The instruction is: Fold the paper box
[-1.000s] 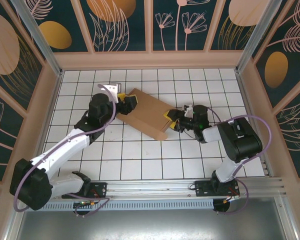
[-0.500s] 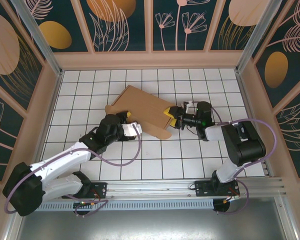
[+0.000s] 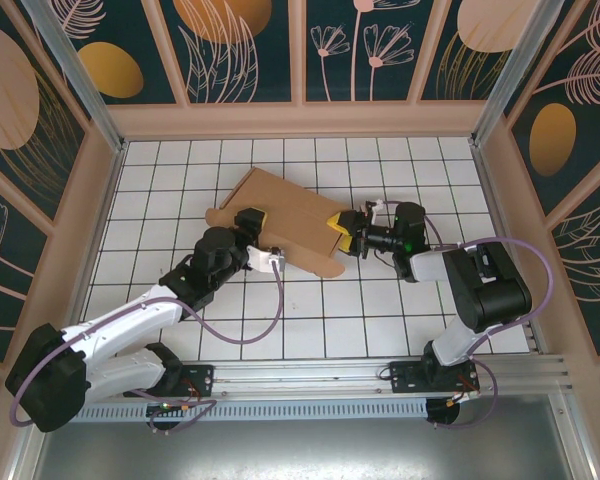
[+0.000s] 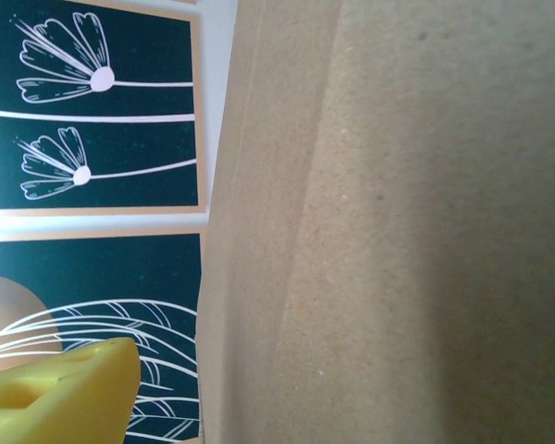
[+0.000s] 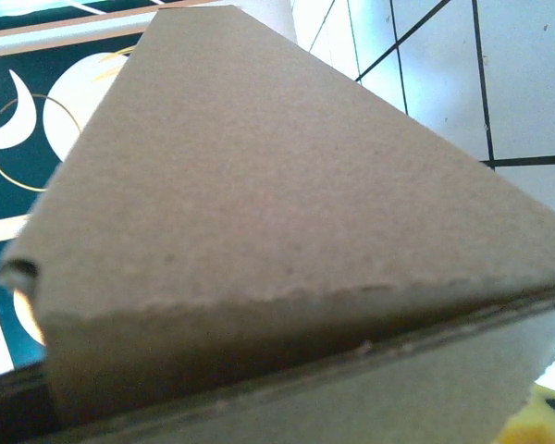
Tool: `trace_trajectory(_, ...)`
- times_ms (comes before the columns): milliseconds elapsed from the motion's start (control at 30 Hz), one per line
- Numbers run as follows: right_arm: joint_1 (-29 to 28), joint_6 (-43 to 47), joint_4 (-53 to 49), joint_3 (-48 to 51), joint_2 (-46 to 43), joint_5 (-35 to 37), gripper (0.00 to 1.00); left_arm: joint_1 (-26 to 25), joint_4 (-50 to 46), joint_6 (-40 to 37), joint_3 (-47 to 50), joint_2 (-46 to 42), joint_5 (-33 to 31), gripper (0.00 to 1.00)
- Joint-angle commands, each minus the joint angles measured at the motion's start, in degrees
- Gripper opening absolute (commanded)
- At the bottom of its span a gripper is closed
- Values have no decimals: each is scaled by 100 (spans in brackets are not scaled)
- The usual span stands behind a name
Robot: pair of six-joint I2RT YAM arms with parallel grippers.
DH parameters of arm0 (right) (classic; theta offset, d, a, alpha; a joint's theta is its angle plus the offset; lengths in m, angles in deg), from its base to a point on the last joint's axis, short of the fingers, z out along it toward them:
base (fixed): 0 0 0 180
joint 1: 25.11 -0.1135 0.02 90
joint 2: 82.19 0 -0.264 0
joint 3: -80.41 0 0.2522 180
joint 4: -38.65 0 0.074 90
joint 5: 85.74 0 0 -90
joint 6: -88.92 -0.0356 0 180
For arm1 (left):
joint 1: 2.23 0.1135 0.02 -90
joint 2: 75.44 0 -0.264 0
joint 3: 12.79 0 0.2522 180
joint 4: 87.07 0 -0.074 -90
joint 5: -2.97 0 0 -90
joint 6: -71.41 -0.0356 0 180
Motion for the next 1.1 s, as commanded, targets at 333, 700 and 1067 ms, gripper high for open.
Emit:
trace_trajectory(333, 9, -702, 1063, 196, -262, -372, 40, -43, 670, -514, -98, 421, 127, 81)
trace_trajectory(700, 77, -892, 1210, 141, -300, -507, 40, -46, 25, -739, 163, -214, 324, 82)
trace_trajectory(1067, 49, -1149, 1288, 235, -458, -847, 39, -49, -755, -1019, 405, -922, 456, 84)
